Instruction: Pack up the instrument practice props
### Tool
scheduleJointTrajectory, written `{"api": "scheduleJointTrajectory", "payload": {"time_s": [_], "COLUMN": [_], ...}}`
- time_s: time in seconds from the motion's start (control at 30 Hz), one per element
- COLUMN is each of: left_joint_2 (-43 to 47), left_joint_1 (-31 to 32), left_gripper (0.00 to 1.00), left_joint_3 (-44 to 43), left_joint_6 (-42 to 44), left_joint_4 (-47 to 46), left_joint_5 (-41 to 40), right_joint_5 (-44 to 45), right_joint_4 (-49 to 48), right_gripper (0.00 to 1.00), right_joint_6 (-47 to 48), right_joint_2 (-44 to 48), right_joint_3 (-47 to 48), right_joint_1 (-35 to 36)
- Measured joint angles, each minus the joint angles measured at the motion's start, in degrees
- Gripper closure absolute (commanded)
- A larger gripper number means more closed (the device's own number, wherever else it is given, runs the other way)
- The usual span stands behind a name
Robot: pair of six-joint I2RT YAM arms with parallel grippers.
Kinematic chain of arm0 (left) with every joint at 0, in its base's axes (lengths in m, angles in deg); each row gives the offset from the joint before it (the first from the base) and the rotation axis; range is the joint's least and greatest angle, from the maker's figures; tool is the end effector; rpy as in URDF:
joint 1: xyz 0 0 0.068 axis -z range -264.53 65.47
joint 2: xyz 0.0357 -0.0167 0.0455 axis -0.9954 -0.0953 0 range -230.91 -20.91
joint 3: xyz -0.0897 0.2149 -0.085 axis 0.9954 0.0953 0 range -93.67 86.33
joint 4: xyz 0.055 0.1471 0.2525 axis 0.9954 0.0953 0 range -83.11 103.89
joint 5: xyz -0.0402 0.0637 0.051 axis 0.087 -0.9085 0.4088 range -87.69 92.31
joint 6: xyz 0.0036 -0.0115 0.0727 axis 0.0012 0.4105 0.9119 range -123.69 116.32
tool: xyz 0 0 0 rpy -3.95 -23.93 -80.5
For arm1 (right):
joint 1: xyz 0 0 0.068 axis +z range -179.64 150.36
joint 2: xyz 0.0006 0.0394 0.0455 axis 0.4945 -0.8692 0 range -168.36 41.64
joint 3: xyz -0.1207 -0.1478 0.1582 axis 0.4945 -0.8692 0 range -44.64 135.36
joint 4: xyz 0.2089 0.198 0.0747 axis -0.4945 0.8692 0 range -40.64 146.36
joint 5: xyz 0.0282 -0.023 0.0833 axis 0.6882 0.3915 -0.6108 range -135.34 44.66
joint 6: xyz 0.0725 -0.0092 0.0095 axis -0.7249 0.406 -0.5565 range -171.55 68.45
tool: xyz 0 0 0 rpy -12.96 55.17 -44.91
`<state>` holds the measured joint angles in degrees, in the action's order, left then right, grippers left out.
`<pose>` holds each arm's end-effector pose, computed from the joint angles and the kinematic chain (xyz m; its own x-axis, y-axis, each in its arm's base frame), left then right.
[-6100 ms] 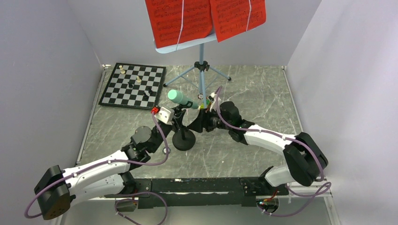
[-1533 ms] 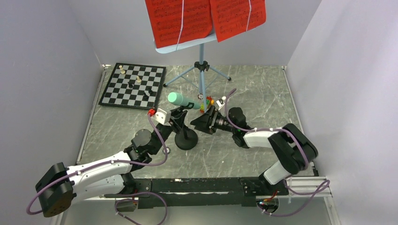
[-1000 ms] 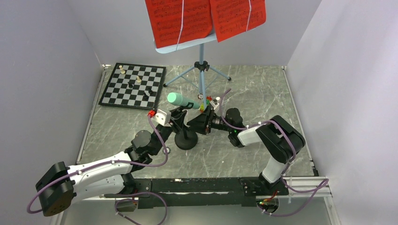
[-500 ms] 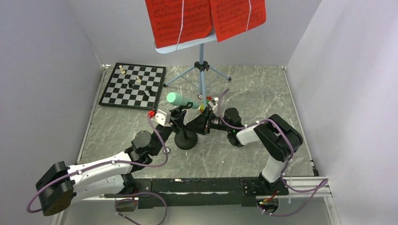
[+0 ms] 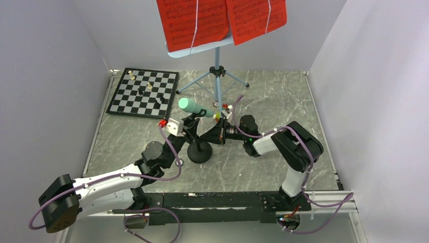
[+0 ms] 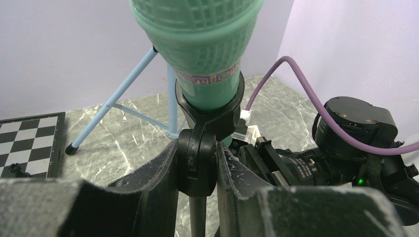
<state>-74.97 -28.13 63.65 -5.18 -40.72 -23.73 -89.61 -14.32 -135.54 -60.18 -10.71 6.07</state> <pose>0.1759 -0.2160 0.2464 0.1412 -0.2548 -0.9566 0.5190 0.8419 -0.1477 0.2580 0.2384 0.0983 -0.9840 0.1699 -0.0533 -0.0435 0.0610 0.9972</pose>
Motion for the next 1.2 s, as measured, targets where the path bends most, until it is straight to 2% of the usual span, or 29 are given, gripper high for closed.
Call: {"api": "scheduleJointTrajectory", "payload": {"time_s": [0.23, 0.4, 0.53, 0.73, 1.0, 1.2], "left_joint_2": [-0.26, -0.98, -1.42, -2.38, -2.97, -3.52], "left_joint_1": [0.11, 0.44, 0.85, 1.2, 1.36, 1.81], "left_gripper": [1.0, 1.0, 1.0, 1.0, 1.0, 1.0], "left_joint_3": [0.07, 0.04, 0.04, -0.26, -0.48, -0.13], "left_joint_6": [0.39, 0.39, 0.31, 0.2, 0.17, -0.66], "left_joint_4": [-0.02, -0.72, -1.14, -1.66, -0.57, 1.86], "left_joint_5": [-0.9, -0.76, -0.46, -0.11, -0.39, -0.66], "right_joint_5": [-2.36, -0.26, 5.38, 15.76, 32.44, 43.93], "right_joint_4": [2.03, 19.5, 33.46, 46.69, 56.5, 59.04], "right_gripper": [1.0, 1.0, 1.0, 1.0, 1.0, 1.0], "right_joint_6": [3.39, 16.65, 29.73, 45.7, 60.11, 67.25], "right_joint_2": [-0.13, 7.21, 13.79, 20.04, 23.54, 25.09], "right_joint_3": [1.4, 3.85, 5.75, 8.87, 12.76, 13.35], "right_joint_1": [0.09, 0.31, 1.6, 5.9, 14.23, 19.58]}}
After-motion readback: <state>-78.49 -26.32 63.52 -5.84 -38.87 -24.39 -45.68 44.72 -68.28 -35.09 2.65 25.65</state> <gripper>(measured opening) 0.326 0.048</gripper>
